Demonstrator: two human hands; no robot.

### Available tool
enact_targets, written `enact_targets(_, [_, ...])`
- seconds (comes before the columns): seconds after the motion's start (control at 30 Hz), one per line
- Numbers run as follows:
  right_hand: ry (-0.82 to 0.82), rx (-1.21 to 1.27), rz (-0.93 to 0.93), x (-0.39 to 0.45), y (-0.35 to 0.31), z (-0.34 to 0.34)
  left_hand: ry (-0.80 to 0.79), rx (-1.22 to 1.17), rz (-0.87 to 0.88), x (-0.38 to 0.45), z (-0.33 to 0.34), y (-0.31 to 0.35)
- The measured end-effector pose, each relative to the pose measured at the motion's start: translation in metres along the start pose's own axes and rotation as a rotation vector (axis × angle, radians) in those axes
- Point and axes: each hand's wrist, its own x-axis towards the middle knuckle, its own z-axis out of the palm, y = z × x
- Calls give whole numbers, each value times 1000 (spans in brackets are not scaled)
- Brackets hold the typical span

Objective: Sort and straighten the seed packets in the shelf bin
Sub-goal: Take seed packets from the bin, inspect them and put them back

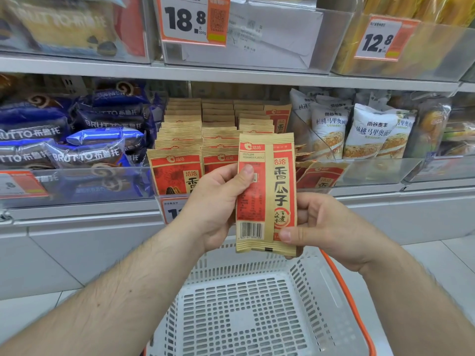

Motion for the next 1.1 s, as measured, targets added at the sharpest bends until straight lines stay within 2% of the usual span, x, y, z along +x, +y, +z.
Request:
enact_targets(0.2, [89, -224, -2, -2, -7, 9, 8, 242, 132, -2, -1, -5])
enact_targets(0.3, [214, -257, -57, -3, -11, 10, -21, 277, 109, -3, -1, -4])
enact_targets(0.43, [355, -417, -130, 0, -8, 22, -1, 464, 156, -4, -1, -8])
enact_targets(0.57, [357, -627, -198, 1, -6, 30, -42, 540, 165, -5, 0, -11])
enact_targets(0.67, [253, -495, -237, -1, -6, 26, -88, 489, 133, -5, -2, -10])
enact_targets(0.8, [324, -107, -353, 1, -7, 16, -170, 458, 68, -6, -2, -10])
enact_targets(0.87, [351, -75, -392, 2, -8, 18, -216, 461, 55, -7, -1, -11])
enact_targets(1.0, [390, -130, -352, 4, -6, 25, -299, 408, 29, -10, 4, -9])
enact_targets(1.1, [373, -27, -315, 6, -9, 27, -349, 364, -13, -11, 2, -9])
